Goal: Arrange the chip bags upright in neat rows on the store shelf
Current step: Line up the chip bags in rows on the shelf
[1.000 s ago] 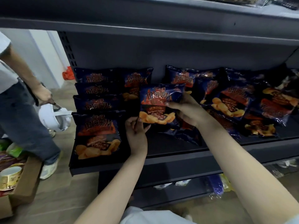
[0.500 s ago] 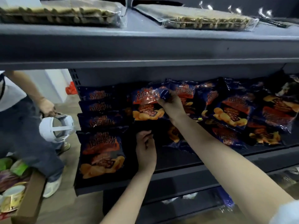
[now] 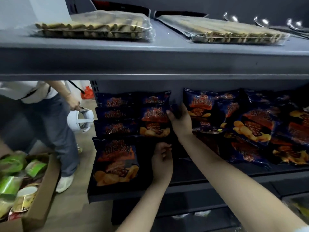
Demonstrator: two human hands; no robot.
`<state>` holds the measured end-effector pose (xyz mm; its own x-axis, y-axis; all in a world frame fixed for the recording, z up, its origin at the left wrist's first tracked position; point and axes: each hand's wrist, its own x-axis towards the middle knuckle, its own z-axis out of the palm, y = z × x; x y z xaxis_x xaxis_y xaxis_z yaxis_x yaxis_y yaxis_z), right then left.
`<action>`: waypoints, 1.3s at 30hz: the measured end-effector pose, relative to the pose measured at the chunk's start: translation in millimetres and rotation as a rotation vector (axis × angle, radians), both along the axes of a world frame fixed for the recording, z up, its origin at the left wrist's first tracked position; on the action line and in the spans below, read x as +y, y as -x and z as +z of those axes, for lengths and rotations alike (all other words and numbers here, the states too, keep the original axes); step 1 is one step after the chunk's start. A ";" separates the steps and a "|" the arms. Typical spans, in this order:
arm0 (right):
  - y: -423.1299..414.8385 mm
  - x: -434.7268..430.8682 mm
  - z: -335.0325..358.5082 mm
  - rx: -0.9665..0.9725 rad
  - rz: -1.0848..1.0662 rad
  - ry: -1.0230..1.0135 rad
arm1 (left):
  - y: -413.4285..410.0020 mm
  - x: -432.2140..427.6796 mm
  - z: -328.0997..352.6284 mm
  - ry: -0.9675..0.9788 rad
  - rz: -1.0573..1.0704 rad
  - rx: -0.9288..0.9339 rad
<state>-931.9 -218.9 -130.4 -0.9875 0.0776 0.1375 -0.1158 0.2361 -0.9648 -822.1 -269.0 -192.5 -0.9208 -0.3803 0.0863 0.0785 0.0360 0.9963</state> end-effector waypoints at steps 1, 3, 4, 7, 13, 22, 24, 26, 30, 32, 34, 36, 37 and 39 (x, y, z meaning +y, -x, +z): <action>-1.6 4.7 9.7 0.019 -0.003 0.050 | -0.1 -0.2 0.0 0.017 0.002 -0.004; -2.1 18.6 27.0 0.069 -0.005 0.102 | -0.1 -0.4 -1.1 0.053 0.007 -0.009; -2.6 27.2 35.0 0.093 -0.007 0.114 | 0.0 -0.1 -1.6 0.069 0.012 -0.011; -8.1 58.7 50.7 0.140 -0.025 0.178 | 0.7 2.6 -3.9 0.158 0.022 -0.004; -27.6 124.5 45.2 0.169 -0.036 -0.058 | 0.2 10.0 -7.4 0.418 -0.014 -0.007; -32.4 152.6 20.2 0.176 0.197 -0.678 | 4.7 18.9 -8.3 0.563 0.052 -0.062; -27.2 148.2 14.8 0.165 0.228 -0.791 | 5.1 19.6 -7.7 0.577 0.051 -0.095; -21.8 142.2 9.1 0.124 0.213 -0.982 | 5.0 20.2 -6.8 0.592 0.053 -0.111; -14.8 129.1 -1.2 0.127 0.155 -1.293 | 3.6 20.4 -5.4 0.609 0.053 -0.116; -13.1 124.6 -5.7 0.106 0.121 -1.266 | 3.4 19.7 -5.7 0.609 0.050 -0.127; -12.9 120.9 -10.5 0.089 0.084 -1.226 | 3.5 19.5 -6.6 0.614 0.046 -0.126; -14.3 117.8 -16.6 0.098 0.046 -1.216 | 3.2 19.7 -7.4 0.612 0.045 -0.121; -15.4 117.2 -20.3 0.107 0.028 -1.217 | 2.9 19.8 -7.6 0.610 0.043 -0.115; -17.5 117.8 -27.0 0.130 -0.006 -1.207 | 2.1 19.7 -8.1 0.613 0.034 -0.097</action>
<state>-914.4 -101.1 -157.4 -0.9609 -0.1642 0.2230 -0.1911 0.9759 -0.1049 -824.2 -249.3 -200.6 -0.9236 -0.3177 0.2147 -0.0231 0.6049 0.7960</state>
